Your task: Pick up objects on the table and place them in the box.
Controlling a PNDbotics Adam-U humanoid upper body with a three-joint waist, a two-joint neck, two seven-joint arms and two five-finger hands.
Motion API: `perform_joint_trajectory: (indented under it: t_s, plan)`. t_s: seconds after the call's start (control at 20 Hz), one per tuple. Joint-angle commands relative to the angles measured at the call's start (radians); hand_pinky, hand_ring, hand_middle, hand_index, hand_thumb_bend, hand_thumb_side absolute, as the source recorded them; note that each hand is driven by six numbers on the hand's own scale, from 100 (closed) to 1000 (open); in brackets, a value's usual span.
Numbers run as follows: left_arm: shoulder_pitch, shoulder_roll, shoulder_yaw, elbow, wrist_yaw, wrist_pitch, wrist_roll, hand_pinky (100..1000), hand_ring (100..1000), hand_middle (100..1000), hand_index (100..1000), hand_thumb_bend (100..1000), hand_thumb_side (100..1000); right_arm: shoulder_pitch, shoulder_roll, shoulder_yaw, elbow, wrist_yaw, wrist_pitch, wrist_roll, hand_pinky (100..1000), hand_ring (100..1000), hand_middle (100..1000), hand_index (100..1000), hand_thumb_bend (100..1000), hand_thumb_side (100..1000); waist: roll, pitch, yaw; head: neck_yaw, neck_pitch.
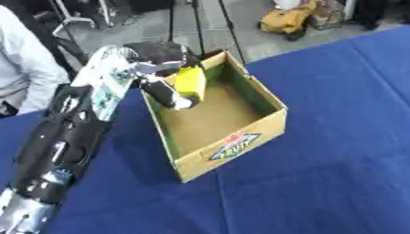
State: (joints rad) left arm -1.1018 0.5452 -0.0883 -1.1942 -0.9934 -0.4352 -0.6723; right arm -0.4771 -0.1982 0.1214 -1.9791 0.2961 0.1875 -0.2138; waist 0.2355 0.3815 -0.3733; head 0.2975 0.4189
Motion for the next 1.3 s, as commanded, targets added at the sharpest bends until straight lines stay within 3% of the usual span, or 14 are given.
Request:
perform_joint_trajectory:
  t_s: [0.05, 0.5, 0.65, 0.8, 0.9, 1.1, 1.2, 1.3]
  plan:
    - [-0.025, 0.003, -0.005, 0.017, -0.049, -0.009, -0.005, 348, 582, 657, 701, 100, 504, -0.018, 0.001, 0.003, -0.021, -0.011, -0.005, 0.001, 945, 1000, 626, 730, 100, 745, -0.01, -0.019, -0.004, 0.023, -0.017]
    - [-0.021, -0.044, -0.022, 0.058, -0.196, -0.008, 0.065, 359, 579, 658, 718, 100, 542, -0.022, 0.005, 0.004, -0.021, -0.012, -0.006, 0.0, 944, 1000, 626, 730, 100, 744, -0.01, -0.016, -0.016, 0.041, -0.02]
    - [-0.015, -0.059, -0.021, 0.067, -0.24, -0.021, 0.101, 374, 587, 679, 753, 100, 648, -0.023, 0.005, 0.004, -0.021, -0.012, -0.006, -0.001, 944, 1000, 626, 730, 100, 744, -0.01, -0.015, -0.017, 0.041, -0.024]
    - [-0.008, -0.069, -0.021, 0.079, -0.284, -0.046, 0.133, 445, 633, 747, 831, 132, 681, -0.022, 0.005, 0.004, -0.021, -0.013, -0.005, -0.001, 943, 1000, 626, 730, 100, 744, -0.01, -0.013, -0.017, 0.039, -0.027]
    - [-0.006, -0.073, -0.02, 0.086, -0.315, -0.061, 0.144, 497, 696, 807, 883, 276, 707, -0.023, 0.004, 0.004, -0.021, -0.013, -0.005, -0.001, 943, 1000, 625, 729, 100, 745, -0.01, -0.012, -0.015, 0.039, -0.028]
    - [-0.002, -0.081, -0.015, 0.097, -0.387, -0.081, 0.142, 727, 890, 974, 1000, 700, 813, -0.023, 0.003, 0.004, -0.021, -0.014, -0.005, 0.0, 942, 1000, 625, 729, 100, 746, -0.01, -0.01, -0.013, 0.036, -0.028]
    - [0.001, -0.09, -0.005, 0.109, -0.462, -0.089, 0.146, 793, 936, 1000, 1000, 879, 882, -0.023, 0.003, 0.004, -0.021, -0.015, -0.005, 0.0, 942, 1000, 625, 729, 100, 746, -0.01, -0.01, -0.013, 0.035, -0.029]
    - [0.002, -0.097, 0.008, 0.127, -0.512, -0.085, 0.153, 832, 967, 1000, 1000, 1000, 955, -0.024, 0.002, 0.004, -0.021, -0.015, -0.005, 0.0, 941, 1000, 624, 728, 100, 745, -0.01, -0.011, -0.013, 0.034, -0.03]
